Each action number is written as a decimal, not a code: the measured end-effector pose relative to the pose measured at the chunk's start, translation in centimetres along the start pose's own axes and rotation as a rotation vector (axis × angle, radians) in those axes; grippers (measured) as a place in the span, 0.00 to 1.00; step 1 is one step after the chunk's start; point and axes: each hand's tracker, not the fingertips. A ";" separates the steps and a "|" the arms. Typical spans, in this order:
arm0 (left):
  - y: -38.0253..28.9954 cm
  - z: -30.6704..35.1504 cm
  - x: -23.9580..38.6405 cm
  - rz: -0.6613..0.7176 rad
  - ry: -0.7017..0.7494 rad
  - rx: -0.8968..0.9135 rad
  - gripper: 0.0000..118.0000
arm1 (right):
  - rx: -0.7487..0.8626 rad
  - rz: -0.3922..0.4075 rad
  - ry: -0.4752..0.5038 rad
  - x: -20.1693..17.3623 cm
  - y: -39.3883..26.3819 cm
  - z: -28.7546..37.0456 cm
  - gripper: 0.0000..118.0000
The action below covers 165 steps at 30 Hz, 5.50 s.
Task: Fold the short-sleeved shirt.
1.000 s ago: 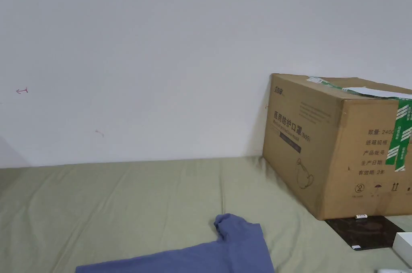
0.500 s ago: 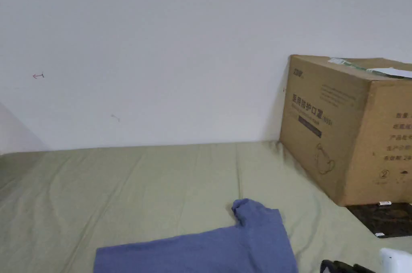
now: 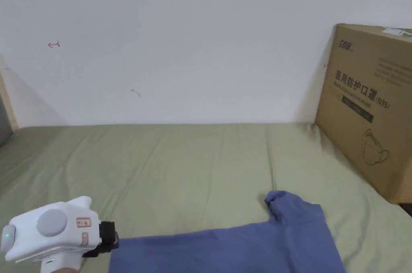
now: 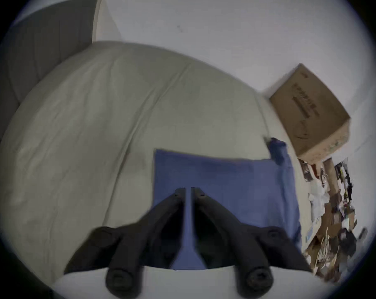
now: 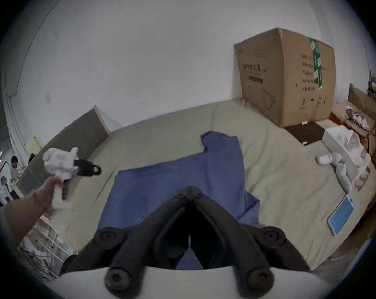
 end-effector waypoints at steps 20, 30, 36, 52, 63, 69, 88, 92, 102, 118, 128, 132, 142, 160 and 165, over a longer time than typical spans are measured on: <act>-3.2 -1.7 -1.2 -0.144 0.039 0.080 0.01 | -0.080 -0.098 0.009 6.3 4.4 -9.6 0.00; -5.8 3.0 -3.3 -0.065 0.039 0.101 0.01 | -0.342 -0.139 -0.129 11.4 15.6 -31.2 0.93; -6.7 2.2 -3.6 -0.041 0.036 0.078 0.01 | -0.547 -0.074 -0.195 12.2 15.6 -41.7 0.90; -1.7 10.7 -1.0 -0.101 -0.045 0.224 0.01 | -0.285 -0.028 -0.080 10.4 23.8 -23.1 0.00; 6.0 28.7 6.4 -0.309 -0.020 0.482 0.01 | -0.007 0.018 -0.028 4.7 31.9 0.8 0.00; 9.7 35.0 7.8 -0.337 -0.005 0.585 0.02 | 0.113 0.074 -0.019 0.8 36.3 6.6 0.00; 23.1 31.8 12.8 -0.215 0.031 0.826 0.01 | 0.518 0.109 -0.201 -6.2 51.3 1.7 0.00; 24.3 29.7 13.6 -0.228 0.029 0.882 0.01 | 0.574 0.114 -0.238 -5.8 51.2 -0.8 0.00; 20.2 17.9 10.1 -0.231 0.118 0.608 0.02 | 0.296 0.025 -0.200 1.1 38.0 -13.8 0.00; -13.7 5.4 -7.8 -0.181 0.121 -0.113 0.01 | -0.486 0.019 -0.125 13.1 -3.3 -12.2 0.00; -24.4 12.8 -8.0 -0.259 0.099 -0.162 0.01 | -0.570 -0.043 -0.104 15.0 -12.5 -1.0 0.00; -25.8 13.6 -9.0 -0.262 0.089 -0.184 0.01 | -0.576 -0.026 -0.107 14.5 -12.9 -0.3 0.00; -26.1 13.6 -9.7 -0.218 0.058 -0.190 0.02 | -0.610 -0.099 -0.155 14.2 -12.4 -1.3 0.00; -27.7 28.0 -2.5 -0.159 -0.023 0.407 0.89 | 0.034 -0.135 -0.077 3.1 -7.6 10.4 0.96; -27.8 30.3 0.3 -0.288 0.023 0.488 0.00 | 0.141 -0.038 -0.042 0.5 -6.1 11.7 0.00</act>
